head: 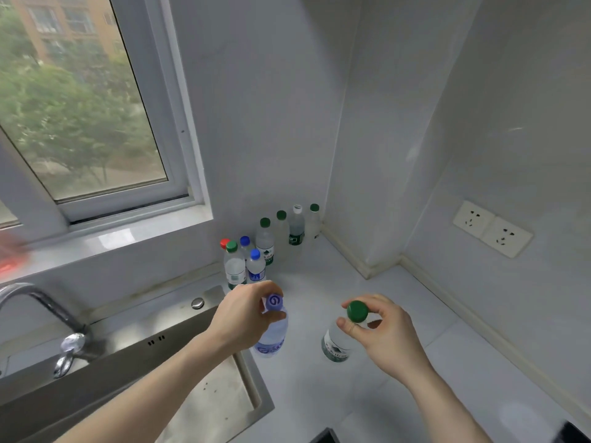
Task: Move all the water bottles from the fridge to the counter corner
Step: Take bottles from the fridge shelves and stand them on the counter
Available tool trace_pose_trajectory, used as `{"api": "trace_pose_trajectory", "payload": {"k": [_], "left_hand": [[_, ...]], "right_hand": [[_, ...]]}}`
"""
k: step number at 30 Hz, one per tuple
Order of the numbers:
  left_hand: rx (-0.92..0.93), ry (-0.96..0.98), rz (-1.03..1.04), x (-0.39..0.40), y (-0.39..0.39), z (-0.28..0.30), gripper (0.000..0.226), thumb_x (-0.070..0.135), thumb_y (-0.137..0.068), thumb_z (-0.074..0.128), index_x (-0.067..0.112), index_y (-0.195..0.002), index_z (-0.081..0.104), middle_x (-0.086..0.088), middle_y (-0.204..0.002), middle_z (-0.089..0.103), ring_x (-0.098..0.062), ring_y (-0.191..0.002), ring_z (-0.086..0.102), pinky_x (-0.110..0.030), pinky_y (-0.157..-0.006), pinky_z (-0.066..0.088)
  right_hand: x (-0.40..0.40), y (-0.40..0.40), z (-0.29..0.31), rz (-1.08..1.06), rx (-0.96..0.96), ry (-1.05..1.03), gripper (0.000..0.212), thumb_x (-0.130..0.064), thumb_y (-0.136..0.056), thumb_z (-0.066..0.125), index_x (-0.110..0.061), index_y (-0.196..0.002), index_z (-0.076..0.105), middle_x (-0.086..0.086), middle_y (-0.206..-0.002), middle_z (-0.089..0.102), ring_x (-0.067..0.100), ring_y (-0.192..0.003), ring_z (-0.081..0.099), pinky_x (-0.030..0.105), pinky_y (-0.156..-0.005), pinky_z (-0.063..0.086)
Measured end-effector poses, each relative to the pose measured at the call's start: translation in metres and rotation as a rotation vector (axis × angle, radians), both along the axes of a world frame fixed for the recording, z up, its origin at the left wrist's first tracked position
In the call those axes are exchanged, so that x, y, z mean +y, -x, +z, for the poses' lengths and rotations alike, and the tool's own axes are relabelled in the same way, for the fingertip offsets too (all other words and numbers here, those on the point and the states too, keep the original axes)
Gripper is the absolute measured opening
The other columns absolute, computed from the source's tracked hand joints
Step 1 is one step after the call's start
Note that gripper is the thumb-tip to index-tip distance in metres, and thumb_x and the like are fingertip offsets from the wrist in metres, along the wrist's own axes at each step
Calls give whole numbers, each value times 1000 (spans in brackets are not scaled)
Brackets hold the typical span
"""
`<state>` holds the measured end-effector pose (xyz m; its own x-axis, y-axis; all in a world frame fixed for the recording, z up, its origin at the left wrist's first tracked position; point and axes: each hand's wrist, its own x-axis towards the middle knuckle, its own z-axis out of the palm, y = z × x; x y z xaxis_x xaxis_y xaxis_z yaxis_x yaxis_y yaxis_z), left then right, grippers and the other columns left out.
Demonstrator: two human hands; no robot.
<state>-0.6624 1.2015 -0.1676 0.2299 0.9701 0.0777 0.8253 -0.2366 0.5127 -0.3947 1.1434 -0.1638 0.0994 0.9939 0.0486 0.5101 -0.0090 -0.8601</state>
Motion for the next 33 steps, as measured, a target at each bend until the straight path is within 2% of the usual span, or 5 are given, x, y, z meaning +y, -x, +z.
{"api": "trace_pose_trajectory", "payload": {"k": [7, 14, 19, 27, 33], "left_hand": [[-33, 56, 2, 66, 2, -22, 26, 31, -83, 83, 24, -104, 69, 11, -85, 66, -16, -77, 58, -23, -66, 41], [8, 101, 7, 130, -13, -45, 29, 26, -84, 81, 22, -111, 70, 3, -102, 71, -24, -96, 63, -32, -76, 50], [117, 86, 2, 172, -22, -55, 31, 26, -85, 79, 23, -114, 68, 2, -108, 72, -26, -100, 61, -29, -72, 38], [220, 106, 45, 222, -27, -70, 24, 23, -85, 76, 26, -106, 65, 0, -104, 71, -29, -92, 65, -34, -72, 53], [241, 127, 58, 247, -28, -80, 18, 13, -86, 70, 18, -102, 63, -6, -97, 69, -32, -85, 64, -38, -68, 54]], "right_hand": [[42, 5, -14, -25, -23, 21, 17, -32, -79, 90, -35, -91, 78, -28, -99, 70, -5, -100, 64, 12, -70, 47], [86, 2, -28, -26, 3, 86, 19, -31, -79, 90, -36, -93, 78, -34, -96, 69, -10, -98, 62, 13, -75, 49], [119, -1, -38, -18, -1, 126, 21, -31, -78, 92, -35, -93, 78, -33, -92, 71, -6, -97, 65, 13, -79, 49], [176, -5, -57, 1, -22, 163, 21, -26, -78, 91, -30, -94, 78, -20, -98, 75, -4, -100, 65, 5, -74, 46], [220, 0, -71, 28, -52, 183, 21, -22, -79, 90, -30, -95, 78, -21, -101, 73, -3, -100, 65, 15, -79, 49]]}}
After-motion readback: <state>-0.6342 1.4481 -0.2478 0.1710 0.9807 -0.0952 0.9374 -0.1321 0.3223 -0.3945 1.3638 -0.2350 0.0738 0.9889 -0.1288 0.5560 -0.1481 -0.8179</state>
